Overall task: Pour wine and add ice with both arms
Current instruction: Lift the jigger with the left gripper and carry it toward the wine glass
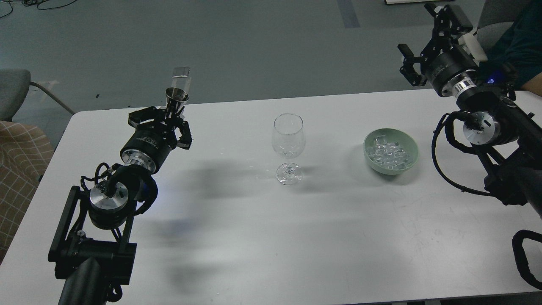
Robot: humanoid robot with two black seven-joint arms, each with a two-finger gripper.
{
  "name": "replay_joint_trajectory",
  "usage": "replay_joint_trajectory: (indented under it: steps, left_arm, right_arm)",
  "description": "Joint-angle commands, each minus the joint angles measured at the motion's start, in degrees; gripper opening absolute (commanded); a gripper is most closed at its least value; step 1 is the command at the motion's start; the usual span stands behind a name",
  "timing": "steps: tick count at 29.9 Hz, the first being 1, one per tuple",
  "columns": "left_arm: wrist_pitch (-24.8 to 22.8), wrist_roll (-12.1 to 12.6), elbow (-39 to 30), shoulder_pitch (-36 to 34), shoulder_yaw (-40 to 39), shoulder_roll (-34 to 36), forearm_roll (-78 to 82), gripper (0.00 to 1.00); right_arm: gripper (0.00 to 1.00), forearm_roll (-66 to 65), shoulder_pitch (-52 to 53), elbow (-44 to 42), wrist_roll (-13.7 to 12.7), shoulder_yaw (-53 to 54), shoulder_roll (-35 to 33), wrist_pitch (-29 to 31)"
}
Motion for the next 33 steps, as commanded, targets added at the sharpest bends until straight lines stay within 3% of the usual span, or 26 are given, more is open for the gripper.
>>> replay_joint_trajectory:
  steps: [1, 33]
  left_arm:
    - [0.8, -0.4, -0.1, -0.7, 2.7, 0.0, 0.1, 0.0]
    - [2.3, 0.0, -7.3, 0.0, 15.6, 0.0, 0.0, 0.0]
  right_arm:
    - [1.0, 0.1, -0.4, 0.3, 0.0, 0.0, -0.2, 0.0]
    - [1.0, -0.3, -0.6, 0.1, 0.0, 0.0, 0.3, 0.0]
